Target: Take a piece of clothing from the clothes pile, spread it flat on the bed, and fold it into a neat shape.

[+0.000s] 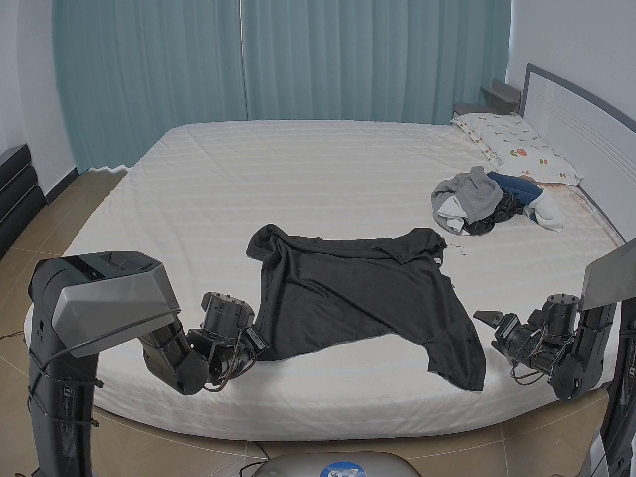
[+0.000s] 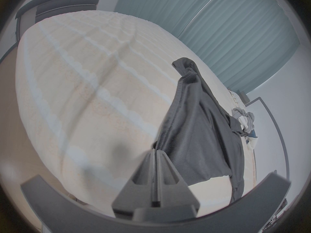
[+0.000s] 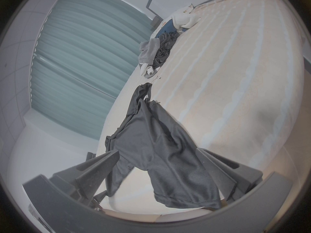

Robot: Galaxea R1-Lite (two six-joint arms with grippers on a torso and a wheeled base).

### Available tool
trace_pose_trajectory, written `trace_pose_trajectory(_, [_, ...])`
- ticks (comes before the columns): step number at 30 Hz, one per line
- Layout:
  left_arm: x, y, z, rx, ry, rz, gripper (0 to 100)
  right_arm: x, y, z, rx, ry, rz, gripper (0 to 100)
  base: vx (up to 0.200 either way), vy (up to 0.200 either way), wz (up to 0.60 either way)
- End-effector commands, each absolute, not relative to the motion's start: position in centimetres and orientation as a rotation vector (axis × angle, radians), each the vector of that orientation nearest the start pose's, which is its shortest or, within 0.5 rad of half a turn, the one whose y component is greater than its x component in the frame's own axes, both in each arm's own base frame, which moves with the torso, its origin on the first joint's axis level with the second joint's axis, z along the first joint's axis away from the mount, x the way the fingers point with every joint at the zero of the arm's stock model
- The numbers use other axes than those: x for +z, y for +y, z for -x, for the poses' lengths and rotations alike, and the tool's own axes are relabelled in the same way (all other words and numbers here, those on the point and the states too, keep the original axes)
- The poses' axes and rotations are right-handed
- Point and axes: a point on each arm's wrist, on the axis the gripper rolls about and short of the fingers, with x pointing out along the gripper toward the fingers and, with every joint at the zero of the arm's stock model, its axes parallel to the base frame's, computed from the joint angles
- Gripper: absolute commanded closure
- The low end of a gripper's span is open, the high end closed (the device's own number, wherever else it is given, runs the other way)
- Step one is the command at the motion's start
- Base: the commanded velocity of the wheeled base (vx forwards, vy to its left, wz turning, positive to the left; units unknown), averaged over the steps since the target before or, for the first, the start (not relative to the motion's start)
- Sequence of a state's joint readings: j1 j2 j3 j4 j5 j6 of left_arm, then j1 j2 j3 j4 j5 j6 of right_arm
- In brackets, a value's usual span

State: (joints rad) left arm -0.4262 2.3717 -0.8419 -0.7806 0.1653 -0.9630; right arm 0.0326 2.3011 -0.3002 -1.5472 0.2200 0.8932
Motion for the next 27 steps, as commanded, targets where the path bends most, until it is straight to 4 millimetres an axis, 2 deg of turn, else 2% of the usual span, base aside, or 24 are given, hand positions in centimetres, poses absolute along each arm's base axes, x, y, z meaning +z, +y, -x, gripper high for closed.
trace_pose_trajectory(1, [-3.5,-14.1,-33.4,0.144,0.788,0.681,100,-1.6,1.2,-27.6,0.020,0.574,-0.851,0,0.000,0.000,0.00])
trace_pose_trajectory(5, [-3.2,-13.4,-32.7,0.155,0.800,0.676,100,-2.1,1.1,-27.0,0.024,0.596,-0.797,0,0.000,0.000,0.00])
trace_pose_trajectory(8, [-2.4,-12.0,-32.2,0.181,0.792,0.693,100,-3.3,1.1,-27.1,0.013,0.632,-0.782,0,0.000,0.000,0.00])
trace_pose_trajectory(13, [-1.9,-10.1,-31.9,0.225,0.787,0.711,100,-3.9,1.0,-27.1,0.010,0.651,-0.759,0,0.000,0.000,0.00])
trace_pose_trajectory(25, [-1.7,-8.2,-31.5,0.251,0.798,0.681,100,-5.1,1.9,-27.8,0.045,0.670,-0.720,0,0.000,0.000,0.00])
trace_pose_trajectory(26, [-1.7,-8.3,-31.5,0.248,0.799,0.677,100,-5.2,2.0,-27.8,0.047,0.672,-0.718,100,0.000,0.000,0.00])
trace_pose_trajectory(27, [-1.8,-8.3,-31.4,0.249,0.803,0.673,100,-5.4,2.0,-27.9,0.047,0.675,-0.717,100,0.000,0.000,0.00])
